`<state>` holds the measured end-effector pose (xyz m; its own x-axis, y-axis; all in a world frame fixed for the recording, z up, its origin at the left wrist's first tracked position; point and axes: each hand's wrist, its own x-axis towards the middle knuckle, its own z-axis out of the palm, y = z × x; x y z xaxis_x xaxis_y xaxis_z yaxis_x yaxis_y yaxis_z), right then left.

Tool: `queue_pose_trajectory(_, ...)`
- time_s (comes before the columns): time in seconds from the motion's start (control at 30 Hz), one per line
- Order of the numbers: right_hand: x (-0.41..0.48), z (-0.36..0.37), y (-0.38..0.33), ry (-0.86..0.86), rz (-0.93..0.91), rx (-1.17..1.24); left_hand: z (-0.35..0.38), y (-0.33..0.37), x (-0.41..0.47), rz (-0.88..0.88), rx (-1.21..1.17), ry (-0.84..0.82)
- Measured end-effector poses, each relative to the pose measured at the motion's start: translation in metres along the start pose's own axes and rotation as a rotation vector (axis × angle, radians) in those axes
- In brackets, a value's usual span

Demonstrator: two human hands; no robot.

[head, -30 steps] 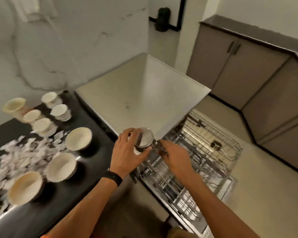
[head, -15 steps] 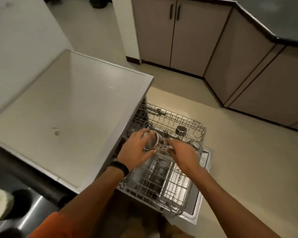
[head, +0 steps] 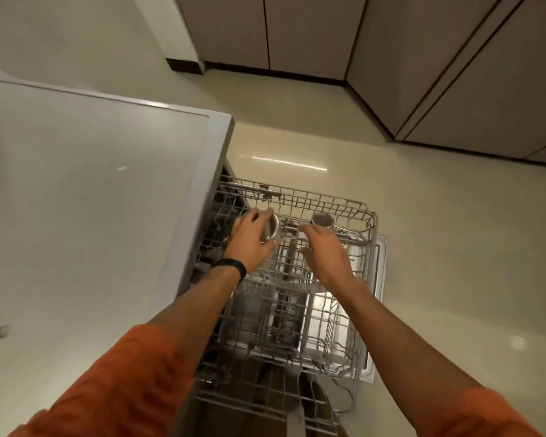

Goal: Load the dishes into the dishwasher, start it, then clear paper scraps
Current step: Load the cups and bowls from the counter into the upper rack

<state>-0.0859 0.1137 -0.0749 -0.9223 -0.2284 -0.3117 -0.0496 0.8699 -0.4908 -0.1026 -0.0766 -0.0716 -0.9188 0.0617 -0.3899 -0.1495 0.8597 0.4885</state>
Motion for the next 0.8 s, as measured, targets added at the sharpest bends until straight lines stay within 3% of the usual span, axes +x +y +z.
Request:
queue_pose_trajectory(0.17, 0.041, 0.050, 0.018, -0.189, -0.018, -0.034, 0.031, -0.021, 0.052, -0.073, 0.048, 0.004)
queue_pose_trajectory(0.33, 0.082, 0.078, 0.015, -0.271, 0.022, -0.040, 0.043, -0.039, 0.091, -0.096, 0.132, 0.017)
queue_pose_trajectory(0.8, 0.106, 0.115, 0.034, -0.358, 0.092, -0.129, 0.074, -0.060, 0.104, -0.053, 0.125, 0.103)
